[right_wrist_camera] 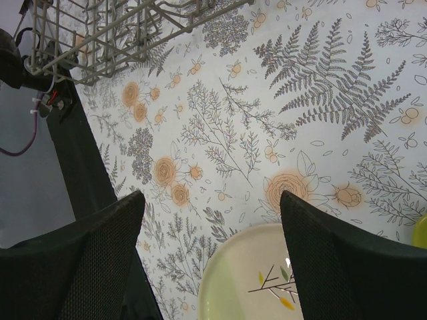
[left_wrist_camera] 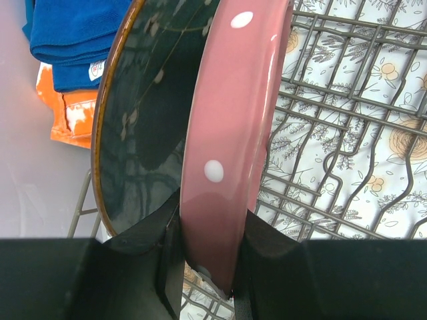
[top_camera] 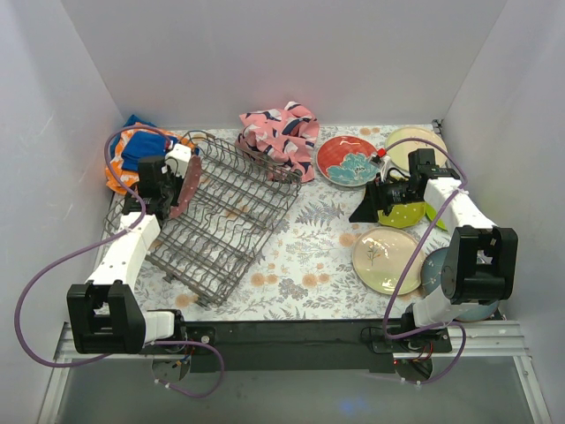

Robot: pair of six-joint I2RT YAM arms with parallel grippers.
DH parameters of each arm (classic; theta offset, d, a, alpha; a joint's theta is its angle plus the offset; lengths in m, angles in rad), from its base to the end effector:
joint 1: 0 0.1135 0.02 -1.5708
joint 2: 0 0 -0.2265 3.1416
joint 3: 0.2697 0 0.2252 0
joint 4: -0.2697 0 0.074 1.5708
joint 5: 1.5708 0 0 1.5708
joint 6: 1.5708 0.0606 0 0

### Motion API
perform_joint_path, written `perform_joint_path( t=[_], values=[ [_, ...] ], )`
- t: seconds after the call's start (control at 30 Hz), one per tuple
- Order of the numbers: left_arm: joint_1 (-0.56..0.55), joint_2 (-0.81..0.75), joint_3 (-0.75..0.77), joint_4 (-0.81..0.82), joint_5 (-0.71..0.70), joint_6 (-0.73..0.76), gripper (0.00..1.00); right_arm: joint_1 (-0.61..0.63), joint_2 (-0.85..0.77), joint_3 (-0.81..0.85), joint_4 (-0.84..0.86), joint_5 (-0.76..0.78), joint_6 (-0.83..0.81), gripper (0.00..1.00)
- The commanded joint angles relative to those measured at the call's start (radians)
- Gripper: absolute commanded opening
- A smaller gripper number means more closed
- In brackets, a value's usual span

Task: Load the plates into the dish rack
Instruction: Insert the plate into the dish rack

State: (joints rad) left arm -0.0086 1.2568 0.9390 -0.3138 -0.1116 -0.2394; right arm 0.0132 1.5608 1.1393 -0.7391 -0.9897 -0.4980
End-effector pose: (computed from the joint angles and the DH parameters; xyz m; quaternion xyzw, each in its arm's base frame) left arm 0.2834 0.0043 0.2388 -0.1276 0.8815 -0.0065 0.4545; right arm 0.2824 0.0544 0.2076 -0.3114 0.8092 0.4083 0.2856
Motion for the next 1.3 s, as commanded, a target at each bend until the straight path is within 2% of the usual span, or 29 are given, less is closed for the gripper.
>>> perform_joint_path(
  t=[0.0, 0.37, 1.27],
  values=[
    [0.007, -0.023, 0.001, 0.142, -0.011, 0.008, 0.00, -0.004, 0.012, 0.046, -0.019, -0.018, -0.010, 0.87],
    [0.007, -0.022, -0.037, 0.144, 0.004, -0.008, 0.00, -0.004, 0.018, 0.048, -0.017, -0.029, -0.008, 0.88],
    [0.007, -0.030, -0.077, 0.157, 0.006, -0.024, 0.14, -0.002, 0.015, 0.036, -0.019, -0.035, -0.010, 0.88]
  ],
)
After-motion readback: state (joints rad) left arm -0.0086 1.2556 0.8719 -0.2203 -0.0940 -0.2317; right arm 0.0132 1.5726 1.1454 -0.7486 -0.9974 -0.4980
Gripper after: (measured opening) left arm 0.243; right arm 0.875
